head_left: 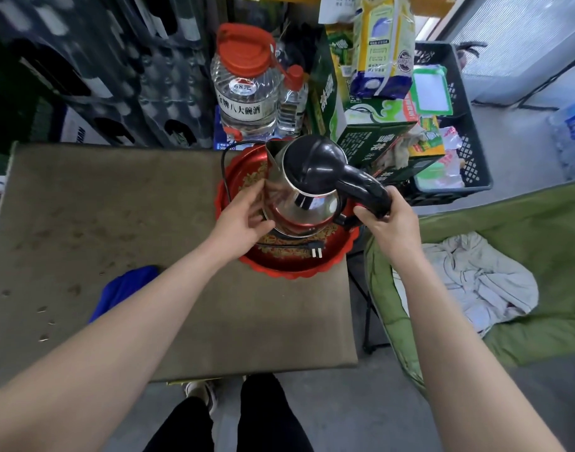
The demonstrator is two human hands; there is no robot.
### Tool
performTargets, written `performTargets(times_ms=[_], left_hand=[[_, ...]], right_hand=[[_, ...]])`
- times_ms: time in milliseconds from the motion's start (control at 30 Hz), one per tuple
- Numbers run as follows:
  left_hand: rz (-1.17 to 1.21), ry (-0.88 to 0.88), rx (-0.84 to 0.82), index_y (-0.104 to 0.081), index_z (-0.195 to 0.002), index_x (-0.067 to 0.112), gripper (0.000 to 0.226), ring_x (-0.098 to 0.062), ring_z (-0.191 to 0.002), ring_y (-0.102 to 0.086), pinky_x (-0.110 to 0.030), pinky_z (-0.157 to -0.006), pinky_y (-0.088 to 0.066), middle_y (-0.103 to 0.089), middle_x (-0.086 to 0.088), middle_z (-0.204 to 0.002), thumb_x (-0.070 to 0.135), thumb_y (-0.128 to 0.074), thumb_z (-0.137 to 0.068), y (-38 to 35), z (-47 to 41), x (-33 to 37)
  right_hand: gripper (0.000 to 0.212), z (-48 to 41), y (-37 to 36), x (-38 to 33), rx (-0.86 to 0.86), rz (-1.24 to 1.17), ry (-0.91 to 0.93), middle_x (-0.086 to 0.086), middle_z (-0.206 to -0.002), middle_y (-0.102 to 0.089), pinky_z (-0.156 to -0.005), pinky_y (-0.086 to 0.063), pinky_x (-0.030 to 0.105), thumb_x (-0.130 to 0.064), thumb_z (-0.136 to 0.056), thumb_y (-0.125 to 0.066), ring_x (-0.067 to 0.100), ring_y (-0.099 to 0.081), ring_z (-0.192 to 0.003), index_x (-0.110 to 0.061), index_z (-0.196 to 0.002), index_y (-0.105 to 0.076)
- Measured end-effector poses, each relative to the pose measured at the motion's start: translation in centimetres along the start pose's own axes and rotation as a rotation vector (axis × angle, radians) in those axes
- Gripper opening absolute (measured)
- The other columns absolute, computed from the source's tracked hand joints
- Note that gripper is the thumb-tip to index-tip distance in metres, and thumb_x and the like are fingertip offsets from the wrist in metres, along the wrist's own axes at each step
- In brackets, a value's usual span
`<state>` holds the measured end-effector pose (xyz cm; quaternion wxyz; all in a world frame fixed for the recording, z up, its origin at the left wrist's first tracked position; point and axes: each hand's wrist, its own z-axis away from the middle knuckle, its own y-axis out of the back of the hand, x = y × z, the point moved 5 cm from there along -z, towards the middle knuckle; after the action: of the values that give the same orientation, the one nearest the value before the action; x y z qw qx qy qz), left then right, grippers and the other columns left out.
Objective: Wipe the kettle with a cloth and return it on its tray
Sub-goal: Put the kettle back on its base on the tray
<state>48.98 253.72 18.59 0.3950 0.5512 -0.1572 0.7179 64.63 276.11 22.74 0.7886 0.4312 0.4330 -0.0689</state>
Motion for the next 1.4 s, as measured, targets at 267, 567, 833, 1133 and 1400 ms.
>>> performTargets(times_ms=[267, 567, 833, 1133, 1400], left_hand=[[-0.06, -0.024, -0.046, -0.012, -0.156, 0.026, 0.091, -0.016, -0.142, -0.036, -0.028, -0.111, -0.039, -0.015, 0.003, -0.163, 0.005, -0.068, -0.087, 0.6, 0.7, -1.4], [0.018, -0.061, -0.092, -0.017, -0.151, 0.042, 0.097, -0.006, -0.129, -0.046, -0.023, -0.105, -0.042, -0.029, 0.02, -0.151, 0.005, -0.074, -0.082, 0.6, -2.3, -3.8], [-0.32, -0.102, 0.204, -0.032, -0.15, 0.029, 0.077, -0.016, -0.14, -0.039, -0.037, -0.117, -0.032, -0.042, 0.001, -0.15, 0.016, -0.072, -0.085, 3.5, -1.2, -6.4], [-0.146, 0.368, 0.396, -0.025, -0.152, 0.015, 0.084, -0.019, -0.128, -0.053, -0.026, -0.104, -0.036, -0.056, -0.009, -0.141, 0.023, -0.074, -0.084, 0.2, 2.6, -12.7], [-0.061, 0.389, 0.502, -0.031, -0.151, 0.018, 0.079, -0.026, -0.126, -0.056, -0.044, -0.111, -0.041, -0.06, -0.009, -0.137, 0.003, -0.069, -0.084, -0.6, 0.0, -14.8]], right_hand=[[0.025, 0.3, -1.2, -1.0, 0.039, 0.019, 0.072, -0.009, -0.082, -0.064, -0.07, -0.049, 0.033, -0.027, -0.088, -0.074, 0.017, -0.064, -0.075, -0.026, -0.102, -0.054], [0.044, 0.1, -3.1, 1.8, 0.118, -0.059, 0.11, 0.001, -0.098, -0.072, -0.089, -0.057, 0.046, -0.015, -0.083, -0.077, 0.023, -0.07, -0.088, -0.022, -0.118, -0.051], [0.048, -0.6, -3.6, 6.9, 0.123, -0.078, -0.115, -0.002, -0.112, -0.069, -0.093, -0.057, 0.04, 0.005, -0.086, -0.055, 0.019, -0.068, -0.105, -0.03, -0.119, -0.054], [0.04, -9.2, -5.0, 7.0, -0.096, 0.005, -0.142, 0.006, -0.124, -0.064, -0.095, -0.049, 0.031, -0.009, -0.097, -0.062, 0.029, -0.06, -0.124, -0.008, -0.136, -0.057], [0.041, -16.0, -7.2, 5.5, -0.26, 0.105, -0.072, 0.014, -0.132, -0.066, -0.109, -0.046, 0.043, -0.014, -0.098, -0.061, 0.031, -0.061, -0.125, -0.013, -0.138, -0.059]])
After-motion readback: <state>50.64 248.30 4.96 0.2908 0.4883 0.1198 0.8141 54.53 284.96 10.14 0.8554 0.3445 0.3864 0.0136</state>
